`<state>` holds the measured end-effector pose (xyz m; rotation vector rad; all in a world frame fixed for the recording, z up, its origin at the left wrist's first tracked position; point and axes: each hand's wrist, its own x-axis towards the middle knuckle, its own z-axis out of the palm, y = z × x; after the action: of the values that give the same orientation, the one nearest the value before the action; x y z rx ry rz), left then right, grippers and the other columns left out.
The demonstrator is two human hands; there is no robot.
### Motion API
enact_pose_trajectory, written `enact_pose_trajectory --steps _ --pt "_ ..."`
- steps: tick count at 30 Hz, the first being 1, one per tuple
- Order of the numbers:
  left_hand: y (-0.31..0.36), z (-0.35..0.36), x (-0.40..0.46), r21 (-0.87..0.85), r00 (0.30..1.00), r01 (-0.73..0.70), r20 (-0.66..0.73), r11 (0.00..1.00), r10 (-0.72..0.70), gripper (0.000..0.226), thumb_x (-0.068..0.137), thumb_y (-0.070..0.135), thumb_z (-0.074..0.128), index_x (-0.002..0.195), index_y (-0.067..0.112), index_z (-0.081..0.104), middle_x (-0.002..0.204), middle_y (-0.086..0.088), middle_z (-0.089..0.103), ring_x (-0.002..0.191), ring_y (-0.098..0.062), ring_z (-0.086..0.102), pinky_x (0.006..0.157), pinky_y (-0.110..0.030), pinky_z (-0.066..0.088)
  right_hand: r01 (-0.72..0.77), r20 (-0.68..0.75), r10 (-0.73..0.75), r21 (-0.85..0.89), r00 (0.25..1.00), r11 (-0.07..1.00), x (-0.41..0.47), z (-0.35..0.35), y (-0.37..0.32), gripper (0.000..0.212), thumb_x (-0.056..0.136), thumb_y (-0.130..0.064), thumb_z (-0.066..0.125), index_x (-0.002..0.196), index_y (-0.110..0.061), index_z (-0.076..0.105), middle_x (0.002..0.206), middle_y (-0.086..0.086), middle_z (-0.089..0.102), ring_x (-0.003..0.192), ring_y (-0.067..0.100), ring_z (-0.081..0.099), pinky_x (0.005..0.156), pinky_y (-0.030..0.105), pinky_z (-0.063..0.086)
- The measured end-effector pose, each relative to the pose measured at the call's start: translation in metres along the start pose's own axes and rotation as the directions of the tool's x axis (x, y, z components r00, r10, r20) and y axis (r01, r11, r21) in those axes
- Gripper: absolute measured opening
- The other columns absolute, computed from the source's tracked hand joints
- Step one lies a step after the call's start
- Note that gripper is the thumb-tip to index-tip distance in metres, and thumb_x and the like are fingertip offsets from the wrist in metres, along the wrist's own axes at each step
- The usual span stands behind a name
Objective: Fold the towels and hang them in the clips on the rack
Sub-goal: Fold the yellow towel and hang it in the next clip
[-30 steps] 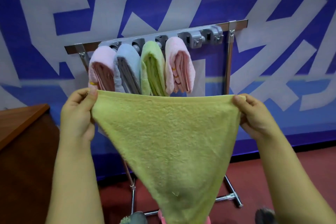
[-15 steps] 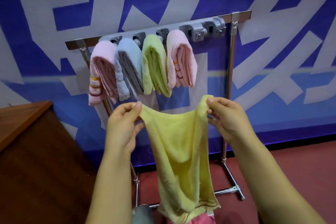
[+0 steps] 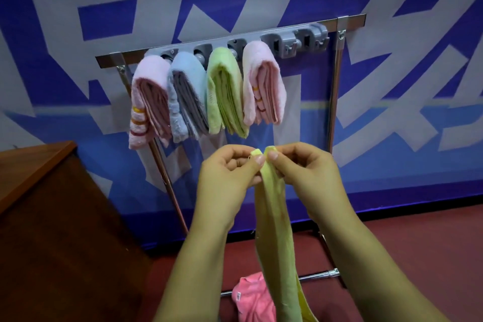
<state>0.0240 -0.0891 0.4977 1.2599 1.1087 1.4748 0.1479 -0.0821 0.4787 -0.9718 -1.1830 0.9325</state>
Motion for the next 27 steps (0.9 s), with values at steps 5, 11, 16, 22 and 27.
enact_pose_trajectory --steps 5,11,16,22,27 --pt "0.0 0.001 -0.003 0.057 1.0 -0.009 -0.022 0.998 0.011 0.009 0.083 0.001 0.065 0.081 0.009 0.065 0.078 -0.012 0.071 0.074 -0.018 0.072 0.063 -0.023 0.057 0.054 0.01 -0.054 -0.097 0.999 0.994 -0.005 0.001 -0.003 0.004 0.082 -0.02 0.07 0.081 -0.02 0.074 0.079 0.0 0.073 0.081 0.014 0.069 0.077 0.033 0.057" --pt "0.003 0.001 -0.009 0.077 1.0 0.004 0.027 0.997 -0.006 0.018 0.087 -0.004 0.058 0.085 0.011 0.069 0.077 -0.01 0.074 0.076 -0.016 0.073 0.066 -0.02 0.056 0.103 0.002 -0.105 -0.206 0.994 0.973 -0.005 0.001 0.0 0.006 0.083 -0.018 0.068 0.084 -0.017 0.074 0.084 -0.004 0.069 0.081 0.006 0.064 0.074 0.019 0.051" --pt "0.011 0.002 -0.016 0.036 0.992 0.028 0.123 0.999 -0.033 0.032 0.09 -0.006 0.05 0.088 0.02 0.069 0.083 0.0 0.075 0.084 -0.011 0.072 0.069 -0.019 0.057 0.148 0.019 -0.147 -0.219 0.989 0.965 -0.006 -0.002 -0.001 0.009 0.085 -0.016 0.066 0.087 -0.021 0.074 0.086 -0.003 0.067 0.081 0.001 0.06 0.071 0.008 0.044" --pt "0.018 -0.005 -0.016 0.075 0.968 0.045 0.244 0.996 -0.062 0.033 0.089 -0.004 0.05 0.101 0.019 0.069 0.096 0.0 0.075 0.095 -0.009 0.069 0.079 -0.023 0.057 0.269 0.089 -0.255 -0.294 0.963 0.917 -0.003 -0.009 -0.006 0.016 0.075 -0.012 0.076 0.084 -0.023 0.071 0.082 -0.008 0.06 0.075 -0.001 0.057 0.063 0.008 0.045" --pt "0.014 -0.013 -0.014 0.175 0.968 -0.052 0.249 0.983 0.007 0.026 0.088 0.0 0.056 0.102 0.018 0.068 0.095 0.003 0.074 0.088 0.0 0.067 0.068 -0.013 0.05 0.18 0.124 -0.157 -0.205 0.98 0.962 0.003 -0.016 -0.006 0.01 0.086 -0.018 0.065 0.082 -0.027 0.069 0.081 -0.01 0.067 0.079 0.001 0.062 0.072 0.018 0.05"
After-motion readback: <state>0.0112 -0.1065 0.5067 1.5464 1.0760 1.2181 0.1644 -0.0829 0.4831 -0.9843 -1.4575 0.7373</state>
